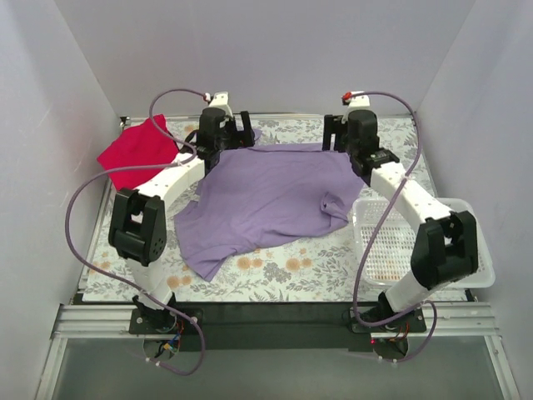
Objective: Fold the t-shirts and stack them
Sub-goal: Flatten the tshirt out
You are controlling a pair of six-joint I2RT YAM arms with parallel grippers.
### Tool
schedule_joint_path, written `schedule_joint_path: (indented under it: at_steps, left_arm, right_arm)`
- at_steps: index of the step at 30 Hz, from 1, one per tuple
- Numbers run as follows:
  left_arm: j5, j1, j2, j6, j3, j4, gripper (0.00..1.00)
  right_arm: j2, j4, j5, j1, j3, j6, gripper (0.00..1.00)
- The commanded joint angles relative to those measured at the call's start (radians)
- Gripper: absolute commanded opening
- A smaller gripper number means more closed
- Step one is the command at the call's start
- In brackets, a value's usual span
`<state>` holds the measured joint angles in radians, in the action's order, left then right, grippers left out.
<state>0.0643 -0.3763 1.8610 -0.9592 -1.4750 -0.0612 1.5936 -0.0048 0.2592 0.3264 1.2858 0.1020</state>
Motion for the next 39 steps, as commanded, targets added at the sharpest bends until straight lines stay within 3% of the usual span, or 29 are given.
schedule_joint_path:
  at_steps: [1,8,16,27,39]
  left_arm:
    - [-0.113,-0.009,-0.054,-0.108,0.194,0.067,0.92]
    - [-0.107,-0.027,-0.069,-0.130,0.323,0.124,0.92]
    - [-0.084,-0.026,-0.002,-0.130,0.343,0.129,0.92]
    - [-0.029,0.000,0.099,-0.164,0.334,0.103,0.92]
    - [-0.020,0.126,0.064,-0.176,0.374,0.106,0.92]
  right_arm:
    - [-0.067,0.020,0.020,0.062,-0.089,0.004,0.74]
    - [-0.214,0.012,0.109,0.216,-0.264,0.033,0.74]
    - [-0.294,-0.049,0.163,0.283,-0.410,0.084,0.73]
    - [-0.339,-0.090,0.198,0.301,-0.465,0.103,0.72]
    - [-0.242,-0.096,0.160,0.303,-0.422,0.090,0.68]
